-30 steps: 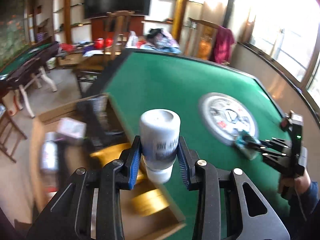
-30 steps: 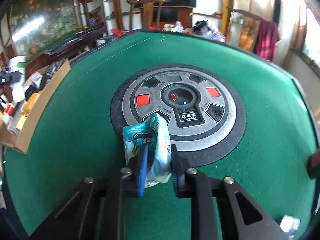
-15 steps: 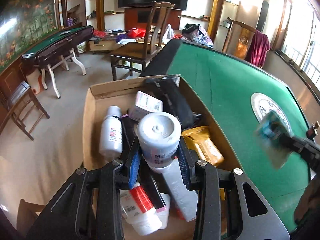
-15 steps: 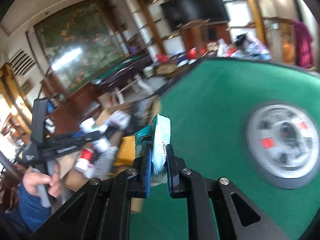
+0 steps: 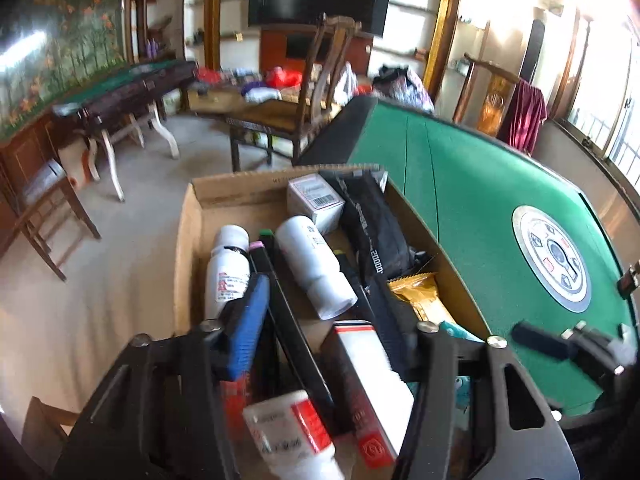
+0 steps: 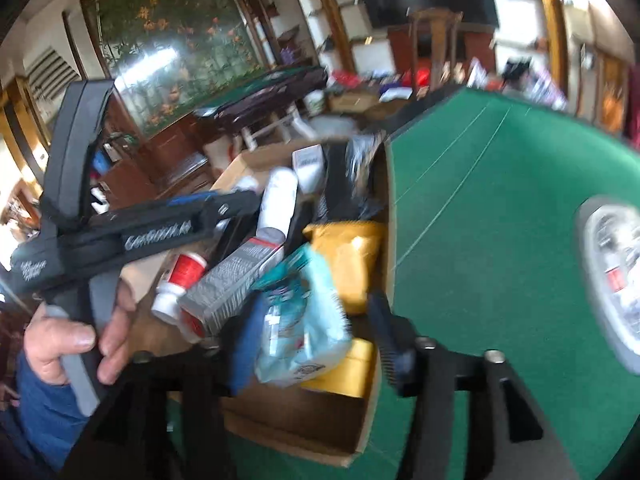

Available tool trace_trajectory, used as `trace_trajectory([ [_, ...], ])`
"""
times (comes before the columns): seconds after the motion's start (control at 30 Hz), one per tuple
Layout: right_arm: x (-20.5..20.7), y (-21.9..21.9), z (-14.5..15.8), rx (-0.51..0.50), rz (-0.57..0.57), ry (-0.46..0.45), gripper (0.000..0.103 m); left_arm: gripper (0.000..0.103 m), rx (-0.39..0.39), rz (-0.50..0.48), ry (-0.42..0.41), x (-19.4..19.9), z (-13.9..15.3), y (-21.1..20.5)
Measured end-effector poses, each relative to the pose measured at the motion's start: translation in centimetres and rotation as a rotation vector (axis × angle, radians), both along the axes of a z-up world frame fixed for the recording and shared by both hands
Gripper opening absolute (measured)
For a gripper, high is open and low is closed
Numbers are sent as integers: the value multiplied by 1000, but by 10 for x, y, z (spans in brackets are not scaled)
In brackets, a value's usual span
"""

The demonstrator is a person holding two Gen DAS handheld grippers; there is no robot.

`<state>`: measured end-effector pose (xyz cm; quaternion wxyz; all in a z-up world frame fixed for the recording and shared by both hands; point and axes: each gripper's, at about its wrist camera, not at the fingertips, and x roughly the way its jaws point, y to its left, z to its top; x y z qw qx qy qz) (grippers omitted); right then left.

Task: Organize objects
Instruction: 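Carry the bottle and toothpaste tube into the box and open both grippers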

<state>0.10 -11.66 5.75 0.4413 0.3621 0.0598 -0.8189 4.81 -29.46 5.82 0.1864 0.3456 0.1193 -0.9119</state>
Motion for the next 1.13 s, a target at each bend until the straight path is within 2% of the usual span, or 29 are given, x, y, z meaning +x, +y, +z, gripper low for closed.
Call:
trace_trajectory([
  [0.03, 4, 2, 4, -6, 1, 23, 71, 58, -29, 11, 28, 6, 4, 6],
  [0.1, 15, 8, 14, -27, -11, 86, 74, 64, -87, 35, 56, 15, 9, 15],
  [0.13, 20, 9, 18, -33, -11, 109, 80, 70, -110, 40, 73, 19, 12, 19],
  [0.17, 25, 11, 21, -40, -12, 131, 80, 75, -144, 53, 92, 26, 15, 27],
  [0.23, 34, 17, 29, -73, -35, 169, 80, 79, -189, 83, 105, 33, 19, 34],
  [0.3, 39, 25, 32, -113, -54, 176, 80, 79, -247, 127, 110, 43, 23, 41],
  [0.47, 47, 37, 26, -142, -65, 160, 80, 79, -214, 161, 77, 63, 25, 38],
  [0.53, 52, 34, 24, -130, -50, 170, 80, 79, -232, 203, 42, 68, 23, 37],
  [0.63, 62, 30, 17, -112, -19, 185, 80, 79, -271, 198, 2, 72, 20, 39],
  [0.8, 75, 23, 16, -96, 5, 219, 80, 79, -313, 222, -6, 77, 11, 45],
  [0.9, 76, 22, 14, -95, 7, 212, 80, 79, -321, 262, -11, 78, 6, 41],
  [1.0, 74, 22, 13, -89, 0, 204, 80, 79, -286, 250, 11, 82, 5, 40],
  [1.13, 71, 23, 11, -78, -9, 200, 80, 79, -313, 250, 31, 86, 5, 46],
])
